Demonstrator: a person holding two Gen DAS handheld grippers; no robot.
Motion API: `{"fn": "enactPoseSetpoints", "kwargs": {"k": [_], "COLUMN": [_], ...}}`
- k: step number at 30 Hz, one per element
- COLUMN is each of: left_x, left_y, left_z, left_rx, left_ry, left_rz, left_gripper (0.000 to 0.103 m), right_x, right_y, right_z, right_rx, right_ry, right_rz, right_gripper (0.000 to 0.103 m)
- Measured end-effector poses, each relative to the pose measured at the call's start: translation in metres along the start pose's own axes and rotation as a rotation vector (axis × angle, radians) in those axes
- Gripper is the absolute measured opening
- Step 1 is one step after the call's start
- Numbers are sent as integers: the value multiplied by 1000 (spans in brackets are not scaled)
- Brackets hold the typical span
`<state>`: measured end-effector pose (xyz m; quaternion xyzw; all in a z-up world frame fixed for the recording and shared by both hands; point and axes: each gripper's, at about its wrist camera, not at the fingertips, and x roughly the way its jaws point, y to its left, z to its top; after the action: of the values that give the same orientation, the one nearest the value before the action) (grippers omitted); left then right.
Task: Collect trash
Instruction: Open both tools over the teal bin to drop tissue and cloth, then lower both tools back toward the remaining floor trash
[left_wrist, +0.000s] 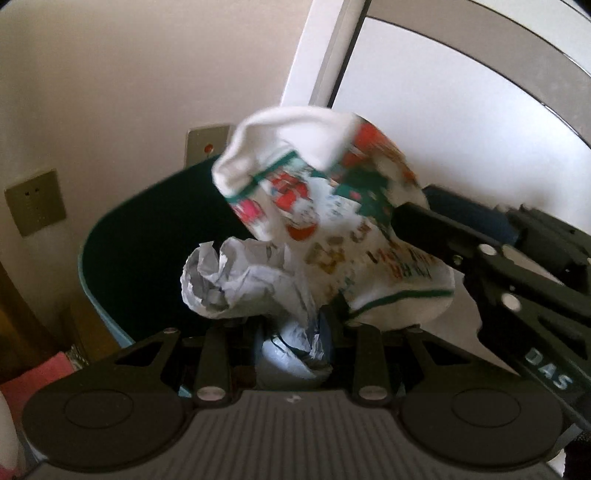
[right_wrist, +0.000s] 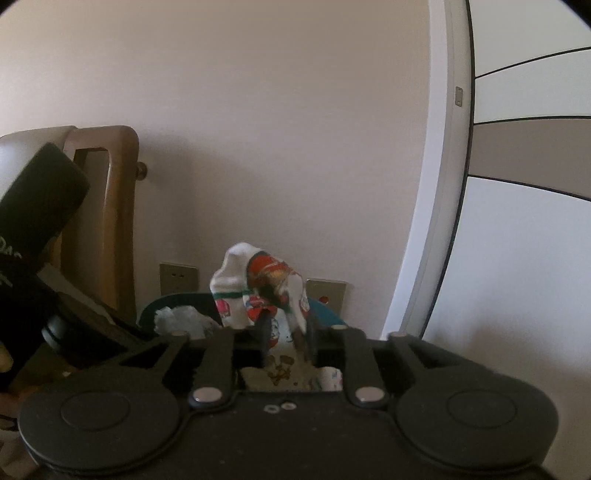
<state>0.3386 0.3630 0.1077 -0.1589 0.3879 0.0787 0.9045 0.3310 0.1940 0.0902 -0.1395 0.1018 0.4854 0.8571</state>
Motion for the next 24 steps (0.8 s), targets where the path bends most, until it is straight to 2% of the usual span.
{"fn": "enactPoseSetpoints", "kwargs": {"k": [1,2,3,5,17,24], "left_x": [0,4,5,-1,-44,-78], "left_y": [-1,0,1,-3,-33,-68], "left_z": [-1,3,8,8,3,-28], "left_rx": [-2,0,0,3,26,75], "left_ry": [7,5,-3,-36,-93,-101], "left_rz": [-6,-8,-3,15,-5,-30], "left_gripper": [36,46,62,76,77,77], "right_x": [-3,-7,-11,-19,-89,-153], "right_y": [0,-1,-1,-2,-10,-9], "right_z": [1,2,3,6,9,-5], "right_rx": [5,11,15,22,51,62], "right_ry": [-7,-15,-19,-28,-17,9], "right_rz": [3,3,5,0,-50,-111], "right_gripper": [44,45,46,46,55,60]}}
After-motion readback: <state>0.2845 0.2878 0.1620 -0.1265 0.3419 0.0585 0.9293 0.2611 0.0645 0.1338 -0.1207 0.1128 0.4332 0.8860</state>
